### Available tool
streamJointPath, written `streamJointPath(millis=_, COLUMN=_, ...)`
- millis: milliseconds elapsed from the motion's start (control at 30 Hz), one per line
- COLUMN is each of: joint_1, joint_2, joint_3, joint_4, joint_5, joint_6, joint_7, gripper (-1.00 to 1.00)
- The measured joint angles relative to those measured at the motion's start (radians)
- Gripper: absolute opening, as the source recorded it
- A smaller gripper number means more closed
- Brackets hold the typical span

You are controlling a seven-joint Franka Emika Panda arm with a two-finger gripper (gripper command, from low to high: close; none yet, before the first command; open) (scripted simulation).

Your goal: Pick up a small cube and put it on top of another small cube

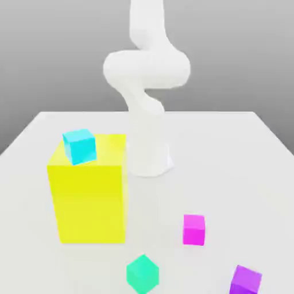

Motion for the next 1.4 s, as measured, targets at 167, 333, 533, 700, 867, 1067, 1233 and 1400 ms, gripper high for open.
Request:
streamJointPath(millis=167, joint_1=0.078, joint_2=0.187, joint_3=-0.075, joint_4=-0.036, joint_5=0.048, joint_6=0.076, joint_7=-0.169, gripper=0.00)
streamJointPath(millis=333, joint_1=0.139, joint_2=0.370, joint_3=-0.133, joint_4=-0.071, joint_5=0.102, joint_6=0.149, joint_7=-0.339, gripper=0.00)
streamJointPath(millis=533, joint_1=0.176, joint_2=0.588, joint_3=-0.165, joint_4=-0.113, joint_5=0.163, joint_6=0.236, joint_7=-0.539, gripper=0.00)
streamJointPath(millis=700, joint_1=0.180, joint_2=0.765, joint_3=-0.164, joint_4=-0.150, joint_5=0.175, joint_6=0.313, joint_7=-0.678, gripper=0.00)
streamJointPath(millis=867, joint_1=0.170, joint_2=0.932, joint_3=-0.168, joint_4=-0.184, joint_5=0.125, joint_6=0.398, joint_7=-0.766, gripper=0.00)
streamJointPath(millis=1067, joint_1=0.107, joint_2=1.133, joint_3=-0.090, joint_4=-0.152, joint_5=0.189, joint_6=0.549, joint_7=-0.835, gripper=-1.00)
streamJointPath(millis=1233, joint_1=0.106, joint_2=1.132, joint_3=-0.090, joint_4=-0.152, joint_5=0.188, joint_6=0.547, joint_7=-0.834, gripper=-1.00)
streamJointPath(millis=1400, joint_1=0.136, joint_2=1.037, joint_3=-0.130, joint_4=-0.172, joint_5=0.141, joint_6=0.473, joint_7=-0.799, gripper=-1.00)
